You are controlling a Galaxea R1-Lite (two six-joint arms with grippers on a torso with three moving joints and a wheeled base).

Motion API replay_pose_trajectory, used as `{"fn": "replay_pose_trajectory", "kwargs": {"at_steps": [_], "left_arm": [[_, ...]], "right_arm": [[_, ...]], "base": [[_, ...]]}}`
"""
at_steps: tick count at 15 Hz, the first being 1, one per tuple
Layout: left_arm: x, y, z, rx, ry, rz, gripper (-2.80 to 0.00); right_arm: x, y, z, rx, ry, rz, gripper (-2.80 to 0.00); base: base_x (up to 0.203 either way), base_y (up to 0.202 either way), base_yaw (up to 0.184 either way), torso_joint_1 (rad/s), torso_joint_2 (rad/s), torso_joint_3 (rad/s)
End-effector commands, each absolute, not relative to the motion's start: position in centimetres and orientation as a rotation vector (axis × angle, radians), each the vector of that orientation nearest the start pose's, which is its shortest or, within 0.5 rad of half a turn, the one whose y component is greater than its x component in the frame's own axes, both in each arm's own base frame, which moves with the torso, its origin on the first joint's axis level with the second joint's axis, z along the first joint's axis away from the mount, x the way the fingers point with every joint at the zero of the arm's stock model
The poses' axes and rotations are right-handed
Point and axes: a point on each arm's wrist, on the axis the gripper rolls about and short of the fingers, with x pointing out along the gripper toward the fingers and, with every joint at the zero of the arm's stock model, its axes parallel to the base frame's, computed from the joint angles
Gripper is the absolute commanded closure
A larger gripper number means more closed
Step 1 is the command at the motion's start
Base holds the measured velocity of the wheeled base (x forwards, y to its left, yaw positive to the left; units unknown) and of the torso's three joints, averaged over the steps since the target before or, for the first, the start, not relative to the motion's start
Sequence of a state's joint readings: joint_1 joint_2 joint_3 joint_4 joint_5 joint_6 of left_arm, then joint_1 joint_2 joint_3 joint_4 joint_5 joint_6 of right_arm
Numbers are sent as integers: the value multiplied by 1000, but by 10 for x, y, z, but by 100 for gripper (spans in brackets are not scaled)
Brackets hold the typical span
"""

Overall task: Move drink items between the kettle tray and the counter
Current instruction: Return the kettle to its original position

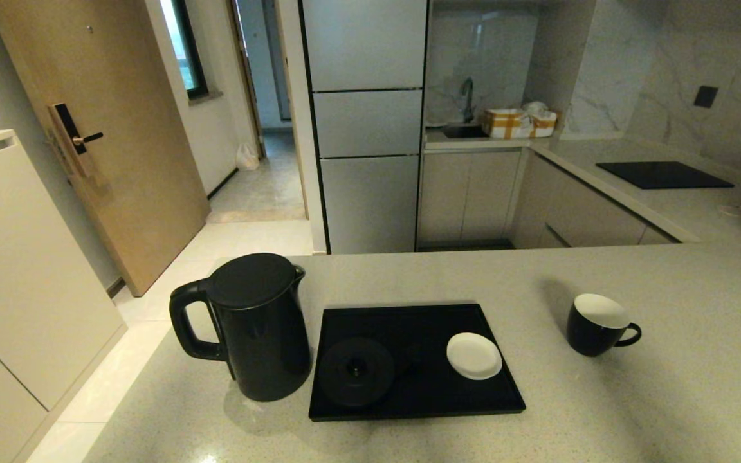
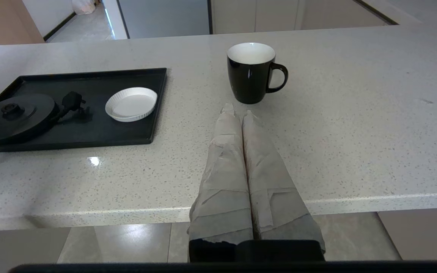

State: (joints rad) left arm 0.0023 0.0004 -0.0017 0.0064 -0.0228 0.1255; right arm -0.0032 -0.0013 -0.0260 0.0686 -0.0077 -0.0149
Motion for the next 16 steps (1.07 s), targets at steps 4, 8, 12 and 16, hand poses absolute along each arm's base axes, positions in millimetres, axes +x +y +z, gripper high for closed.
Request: {"fn": "replay_pose_trajectory", "kwargs": {"at_steps": [4, 8, 12, 16], "left_arm": [[-27, 0, 141, 93, -11, 10, 0], [31, -1, 193, 42, 323, -40, 0], [107, -1, 169, -6, 582, -123, -280], [180, 0, 131, -23, 543, -139, -280]], "right_arm": [[-25, 0, 76, -15, 43, -10, 0], [-25, 0, 76, -15, 43, -10, 0], [-25, 0, 76, -15, 43, -10, 0], [-25, 0, 76, -15, 43, -10, 0]], "base": [[0, 0, 0, 0, 0, 0], [0, 0, 0, 0, 0, 0], [0, 0, 0, 0, 0, 0], [0, 0, 0, 0, 0, 0]]}}
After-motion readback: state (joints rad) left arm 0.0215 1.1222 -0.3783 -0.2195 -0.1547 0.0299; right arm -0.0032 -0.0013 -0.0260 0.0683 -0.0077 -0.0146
